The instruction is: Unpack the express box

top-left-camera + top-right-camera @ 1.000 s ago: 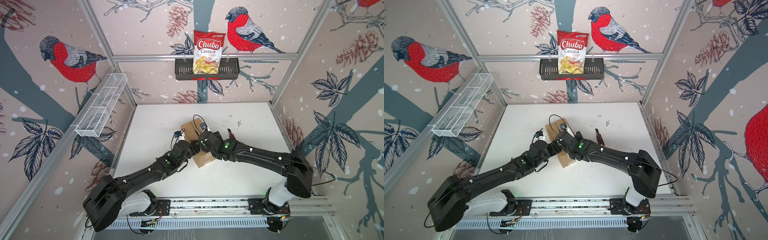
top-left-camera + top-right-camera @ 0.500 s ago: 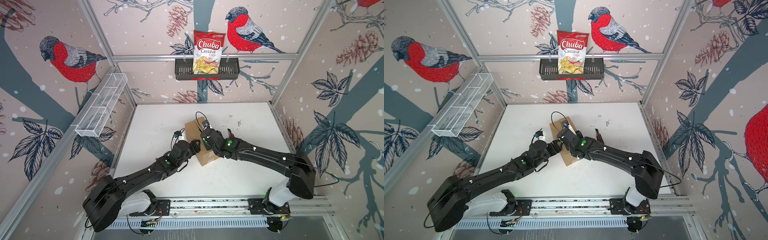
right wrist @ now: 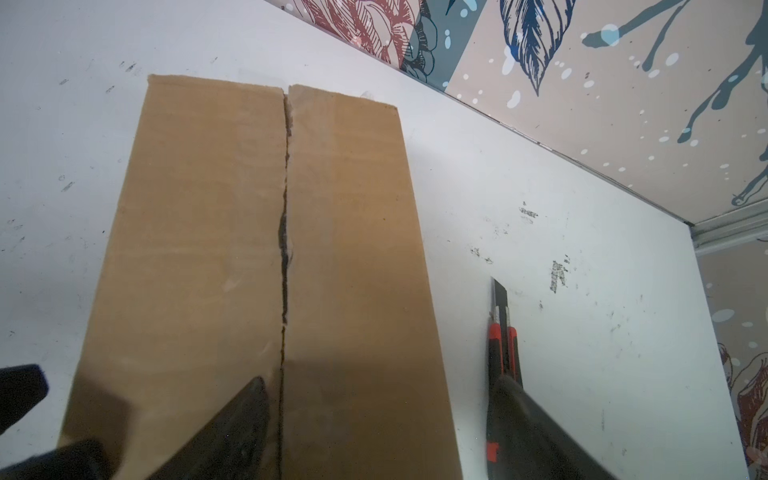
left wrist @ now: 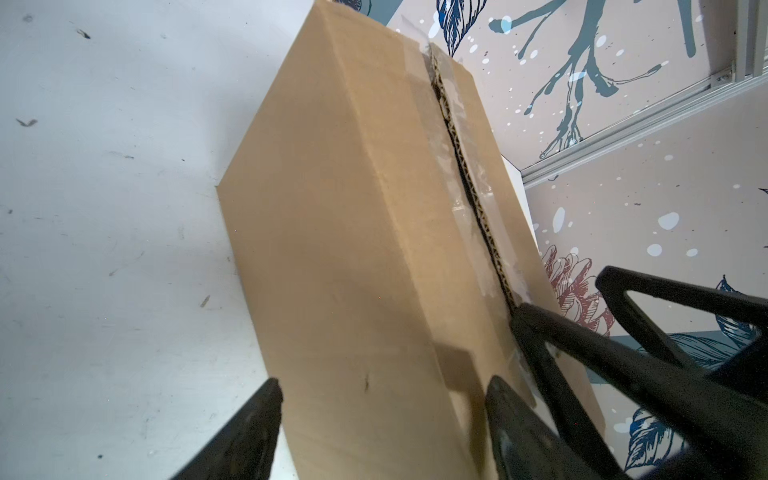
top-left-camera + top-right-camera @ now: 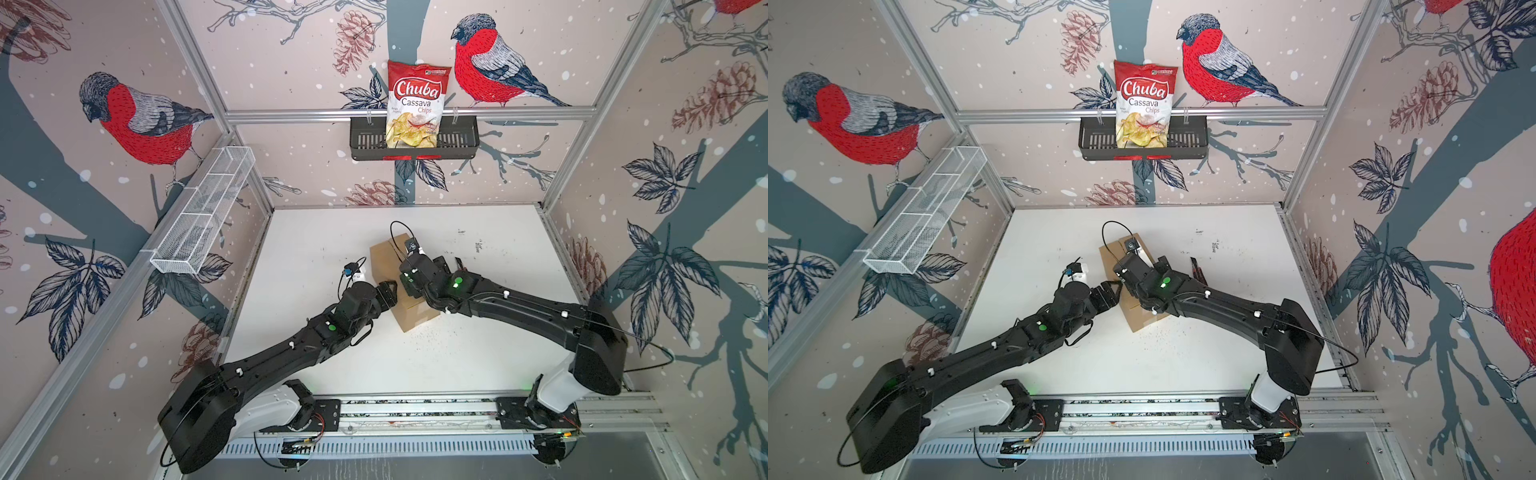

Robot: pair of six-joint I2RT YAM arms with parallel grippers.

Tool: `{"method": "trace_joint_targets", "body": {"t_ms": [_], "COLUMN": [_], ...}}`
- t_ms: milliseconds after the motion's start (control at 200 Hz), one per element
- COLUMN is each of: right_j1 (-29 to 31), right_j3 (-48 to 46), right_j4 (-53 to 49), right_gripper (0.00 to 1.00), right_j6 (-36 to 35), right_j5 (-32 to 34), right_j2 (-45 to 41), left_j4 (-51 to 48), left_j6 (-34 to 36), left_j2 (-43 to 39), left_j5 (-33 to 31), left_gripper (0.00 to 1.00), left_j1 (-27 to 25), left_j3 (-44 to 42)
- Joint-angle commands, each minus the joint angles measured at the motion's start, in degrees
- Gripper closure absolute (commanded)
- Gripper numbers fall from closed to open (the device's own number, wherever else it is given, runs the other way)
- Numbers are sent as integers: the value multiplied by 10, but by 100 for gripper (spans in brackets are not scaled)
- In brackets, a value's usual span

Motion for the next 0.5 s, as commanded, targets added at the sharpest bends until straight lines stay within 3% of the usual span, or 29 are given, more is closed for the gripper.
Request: {"method": "trace_joint_targets", "body": {"t_ms": [0,255,495], "right_j1": [-2,-15,-15], "right_j3": [9,12,9], "right_j4": [-5,3,-1], "right_gripper": [15,15,18], "right_j6": [-3,-9,-9], "right_j5": [-5,-11,51], "right_j2": [14,39,52], "left_j4": [-15,-18,-13], "left_j6": [12,11,12], "left_j2": [-14,-33,-30], "left_j5": [-15,-22,-20], "left_gripper": [23,22,22], "left_j1": [1,1,1], "left_j3": [-6,-20,-20]}}
